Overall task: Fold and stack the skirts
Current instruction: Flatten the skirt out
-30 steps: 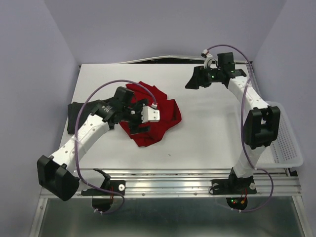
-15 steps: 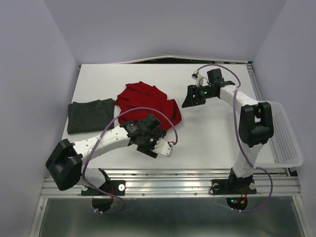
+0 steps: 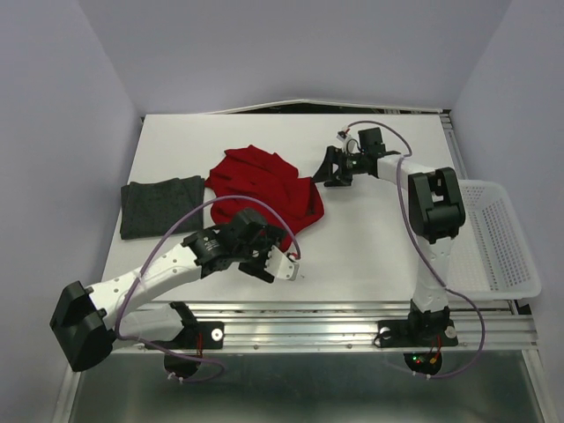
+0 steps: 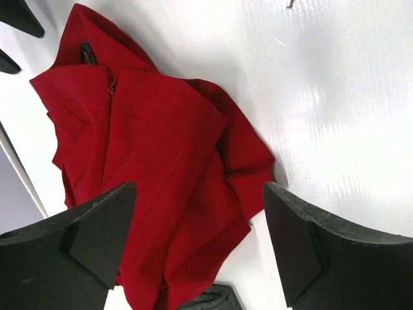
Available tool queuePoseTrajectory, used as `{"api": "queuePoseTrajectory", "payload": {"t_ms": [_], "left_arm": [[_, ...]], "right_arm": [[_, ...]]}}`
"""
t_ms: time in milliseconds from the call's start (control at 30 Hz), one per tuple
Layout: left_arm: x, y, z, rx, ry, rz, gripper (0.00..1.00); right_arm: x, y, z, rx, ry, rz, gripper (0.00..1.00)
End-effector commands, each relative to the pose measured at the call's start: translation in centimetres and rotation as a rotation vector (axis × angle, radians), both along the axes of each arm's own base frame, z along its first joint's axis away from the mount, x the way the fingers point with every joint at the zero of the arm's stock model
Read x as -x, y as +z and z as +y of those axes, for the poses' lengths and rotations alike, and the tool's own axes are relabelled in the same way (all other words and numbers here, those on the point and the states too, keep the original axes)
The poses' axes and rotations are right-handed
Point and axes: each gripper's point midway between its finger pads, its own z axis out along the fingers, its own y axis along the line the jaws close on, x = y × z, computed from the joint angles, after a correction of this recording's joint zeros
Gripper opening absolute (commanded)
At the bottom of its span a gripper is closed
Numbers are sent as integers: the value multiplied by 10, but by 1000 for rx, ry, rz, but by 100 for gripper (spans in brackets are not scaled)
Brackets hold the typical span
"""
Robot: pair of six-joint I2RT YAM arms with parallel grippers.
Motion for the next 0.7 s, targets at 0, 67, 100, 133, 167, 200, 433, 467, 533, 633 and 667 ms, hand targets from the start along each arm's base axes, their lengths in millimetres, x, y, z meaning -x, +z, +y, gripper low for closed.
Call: {"api": "queuePoseTrajectory", "payload": {"t_ms": [0, 67, 100, 133, 167, 200, 433, 467, 533, 633, 667], "left_arm": [[9, -6, 4, 7, 3, 36, 92], [10, -9, 7, 0, 10, 37, 93], [9, -9, 7, 3, 11, 32, 93], [10, -10, 7, 2, 9, 30, 94], [8, -10, 7, 3, 13, 23, 95], [8, -11, 7, 2, 13, 22, 96], [1, -21, 6, 12, 9, -24, 98], [1, -20, 5, 21, 3, -33, 98], [-1, -22, 2, 41, -5, -59, 97], [-4, -23, -1, 58, -20, -84, 96], [-6, -23, -3, 65, -23, -87, 96]], "right_arm": [[-33, 13, 25, -44, -11, -81, 83], [-32, 4, 37, -39, 8, -73, 82], [-34, 1, 38, -39, 6, -64, 78], [-36, -2, 39, -42, 8, -59, 75], [-34, -2, 44, -45, 21, -61, 71], [-35, -2, 45, -52, 27, -63, 57], [-32, 46, 47, -99, 55, -166, 3], [-30, 53, 47, -104, 51, -178, 1], [-29, 83, 41, -127, 30, -219, 1], [-27, 119, 33, -154, -20, -251, 1], [-27, 123, 27, -169, -56, -227, 1]]}}
